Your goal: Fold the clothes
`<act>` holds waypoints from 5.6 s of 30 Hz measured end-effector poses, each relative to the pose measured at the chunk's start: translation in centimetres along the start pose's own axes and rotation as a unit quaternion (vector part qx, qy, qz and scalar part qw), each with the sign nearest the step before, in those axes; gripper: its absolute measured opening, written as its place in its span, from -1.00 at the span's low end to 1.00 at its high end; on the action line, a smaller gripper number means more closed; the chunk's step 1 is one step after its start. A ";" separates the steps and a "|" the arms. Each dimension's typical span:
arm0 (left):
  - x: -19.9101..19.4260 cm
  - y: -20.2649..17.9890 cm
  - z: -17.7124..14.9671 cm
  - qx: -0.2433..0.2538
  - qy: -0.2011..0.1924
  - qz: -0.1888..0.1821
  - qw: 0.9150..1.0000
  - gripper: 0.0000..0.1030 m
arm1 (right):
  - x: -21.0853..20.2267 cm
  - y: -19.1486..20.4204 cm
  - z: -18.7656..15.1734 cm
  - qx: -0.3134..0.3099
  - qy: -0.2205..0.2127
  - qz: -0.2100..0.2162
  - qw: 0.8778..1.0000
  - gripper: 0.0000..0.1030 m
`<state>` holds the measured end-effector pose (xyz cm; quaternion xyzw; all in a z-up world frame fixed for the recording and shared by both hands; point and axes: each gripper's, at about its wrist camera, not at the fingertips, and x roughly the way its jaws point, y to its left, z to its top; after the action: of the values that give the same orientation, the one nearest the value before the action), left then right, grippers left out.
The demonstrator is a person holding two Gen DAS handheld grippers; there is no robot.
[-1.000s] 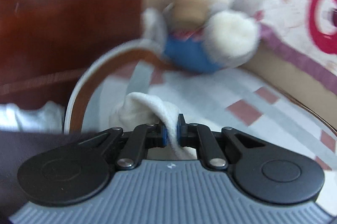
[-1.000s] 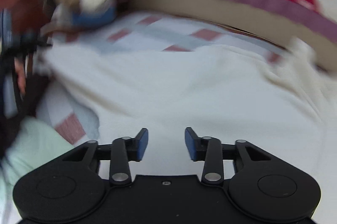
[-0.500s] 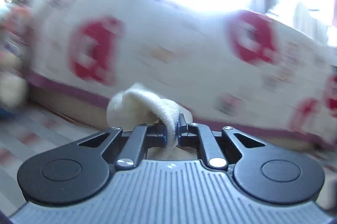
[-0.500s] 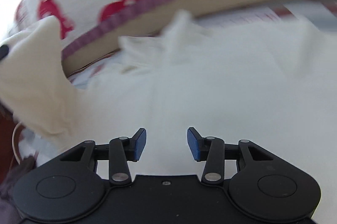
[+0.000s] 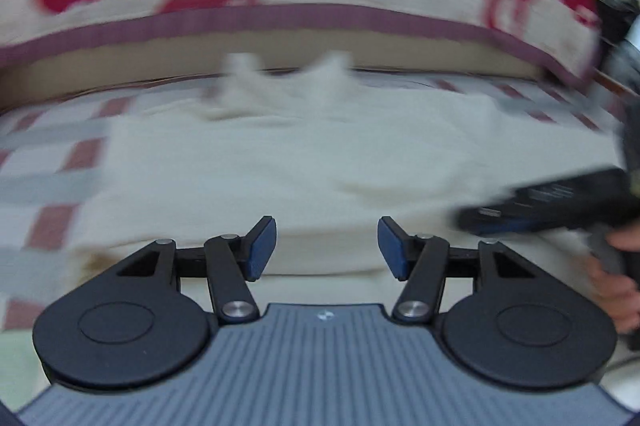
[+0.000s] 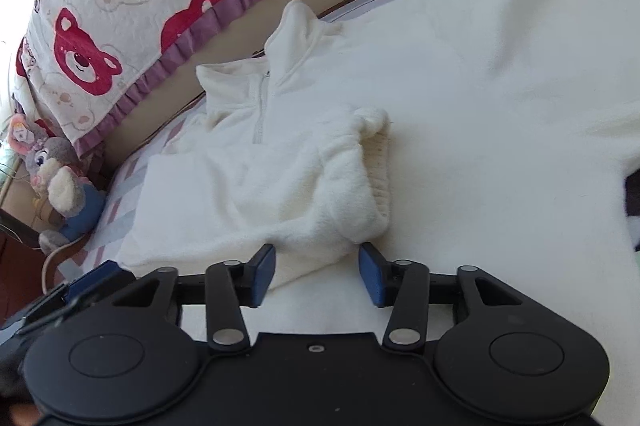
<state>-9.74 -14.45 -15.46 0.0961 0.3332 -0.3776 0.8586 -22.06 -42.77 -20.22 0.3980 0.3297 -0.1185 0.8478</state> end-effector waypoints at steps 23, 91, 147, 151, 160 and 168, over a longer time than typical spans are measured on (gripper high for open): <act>1.5 17.1 -3.9 -0.480 -0.017 -0.047 0.876 0.28 | 1.3 -1.1 -0.6 0.146 0.033 0.063 0.987 0.21; 3.9 15.6 -4.7 -0.402 -0.003 0.026 0.915 -0.73 | 1.3 -3.1 9.1 -0.161 -0.057 -0.120 0.978 -0.39; 11.1 10.3 5.5 -0.050 0.144 0.166 0.974 0.03 | 0.9 -6.3 10.9 -0.005 -0.067 0.035 0.997 -0.37; 10.6 10.4 4.5 -0.060 0.127 0.167 0.976 0.05 | 0.7 -5.2 11.4 -0.064 -0.089 -0.004 0.994 -0.39; 10.6 11.7 3.6 -0.128 0.123 0.176 0.968 0.43 | 3.8 -5.1 11.8 -0.116 -0.061 -0.078 0.988 -0.40; 8.8 6.3 4.8 -0.036 0.073 0.159 0.984 0.32 | 0.7 -10.8 12.4 0.093 -0.090 0.012 0.991 -0.27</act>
<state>1.45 -17.23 -17.98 0.1445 0.3885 -0.2161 0.8840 -20.74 -59.08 -21.38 0.4670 0.2344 -0.1741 0.8346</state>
